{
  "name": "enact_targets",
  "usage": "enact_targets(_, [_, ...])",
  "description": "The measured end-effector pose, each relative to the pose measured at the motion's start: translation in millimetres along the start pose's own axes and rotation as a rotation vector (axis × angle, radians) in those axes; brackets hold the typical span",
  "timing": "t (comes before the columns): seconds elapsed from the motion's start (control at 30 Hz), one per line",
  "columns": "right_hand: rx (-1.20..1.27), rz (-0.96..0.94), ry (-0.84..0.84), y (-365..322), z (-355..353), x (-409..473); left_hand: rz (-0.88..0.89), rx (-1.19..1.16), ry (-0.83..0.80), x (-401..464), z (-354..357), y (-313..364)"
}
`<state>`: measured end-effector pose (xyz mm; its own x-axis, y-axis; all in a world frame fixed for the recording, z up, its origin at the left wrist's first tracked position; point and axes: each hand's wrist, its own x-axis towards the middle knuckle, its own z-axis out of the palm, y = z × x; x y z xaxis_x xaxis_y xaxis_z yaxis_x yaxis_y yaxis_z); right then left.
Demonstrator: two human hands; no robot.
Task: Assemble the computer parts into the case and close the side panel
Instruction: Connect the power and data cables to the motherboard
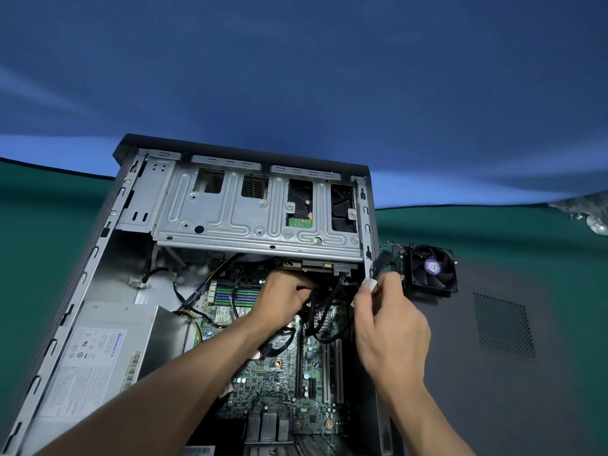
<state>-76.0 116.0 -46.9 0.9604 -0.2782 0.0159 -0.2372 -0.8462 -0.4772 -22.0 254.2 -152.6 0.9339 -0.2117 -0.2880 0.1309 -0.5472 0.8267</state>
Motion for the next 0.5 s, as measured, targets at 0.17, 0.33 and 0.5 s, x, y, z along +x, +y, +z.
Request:
enact_targets(0.17, [0.01, -0.001, -0.004, 0.3, 0.7, -0.5, 0.072, 0.177, -0.088, 1.7, 1.3, 2.0])
enact_targets(0.33, [0.008, 0.001, 0.007, 0.1, 0.8, -0.5, 0.151, 0.295, -0.153, 5.9, -3.7, 6.0])
enact_targets(0.5, [0.014, 0.004, -0.001, 0.8, 0.1, -0.4, 0.064, 0.373, -0.214, 13.3, -4.9, 2.1])
